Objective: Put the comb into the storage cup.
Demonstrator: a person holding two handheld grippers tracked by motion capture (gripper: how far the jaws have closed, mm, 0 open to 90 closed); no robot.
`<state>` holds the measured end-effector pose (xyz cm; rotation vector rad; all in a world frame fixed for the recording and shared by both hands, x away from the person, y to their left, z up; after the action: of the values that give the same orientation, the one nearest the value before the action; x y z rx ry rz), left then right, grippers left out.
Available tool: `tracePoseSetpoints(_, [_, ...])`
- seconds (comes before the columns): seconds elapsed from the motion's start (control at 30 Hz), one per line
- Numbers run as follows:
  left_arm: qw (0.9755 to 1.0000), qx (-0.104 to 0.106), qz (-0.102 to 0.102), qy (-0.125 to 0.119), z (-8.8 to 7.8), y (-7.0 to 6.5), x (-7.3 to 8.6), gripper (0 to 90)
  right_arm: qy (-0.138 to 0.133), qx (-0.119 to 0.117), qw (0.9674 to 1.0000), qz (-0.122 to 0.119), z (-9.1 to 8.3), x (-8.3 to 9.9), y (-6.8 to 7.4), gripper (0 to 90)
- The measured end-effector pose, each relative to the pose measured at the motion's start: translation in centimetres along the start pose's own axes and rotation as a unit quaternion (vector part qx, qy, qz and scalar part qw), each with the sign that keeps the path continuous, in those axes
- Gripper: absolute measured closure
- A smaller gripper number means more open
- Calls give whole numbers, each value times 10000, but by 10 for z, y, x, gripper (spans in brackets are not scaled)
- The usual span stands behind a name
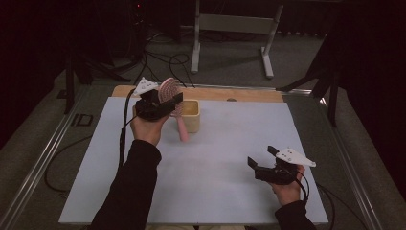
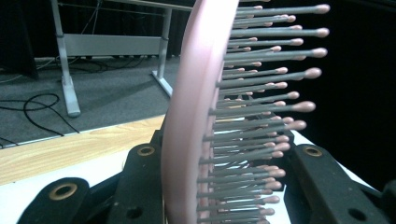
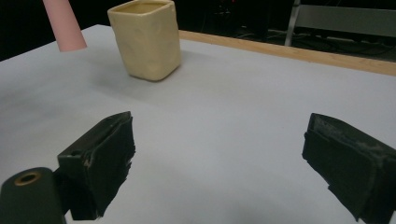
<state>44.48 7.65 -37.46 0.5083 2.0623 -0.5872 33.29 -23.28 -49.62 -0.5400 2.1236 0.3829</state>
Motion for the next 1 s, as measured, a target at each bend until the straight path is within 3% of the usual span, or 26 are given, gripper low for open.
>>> tracePoseSetpoints(0.7, [9998, -186, -39, 49, 13, 6, -9, 617, -24, 3, 10000, 22, -3, 9, -3, 87])
tracePoseSetpoints(1.0, [9996, -270, -72, -16, 17, 9, -21, 616, -45, -9, 10000, 29, -3, 8, -4, 87])
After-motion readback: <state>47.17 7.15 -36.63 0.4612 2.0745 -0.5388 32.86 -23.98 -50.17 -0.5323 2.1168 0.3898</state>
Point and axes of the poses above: each handheld gripper's, and its own axes: z roughly forward along the jaws, x roughly out of its underside, y roughly to its left, the point moved 8 cm from there along z, roughly forward along the jaws, and after that the axes turned 11 degrees about y, right-handed, at the moved point
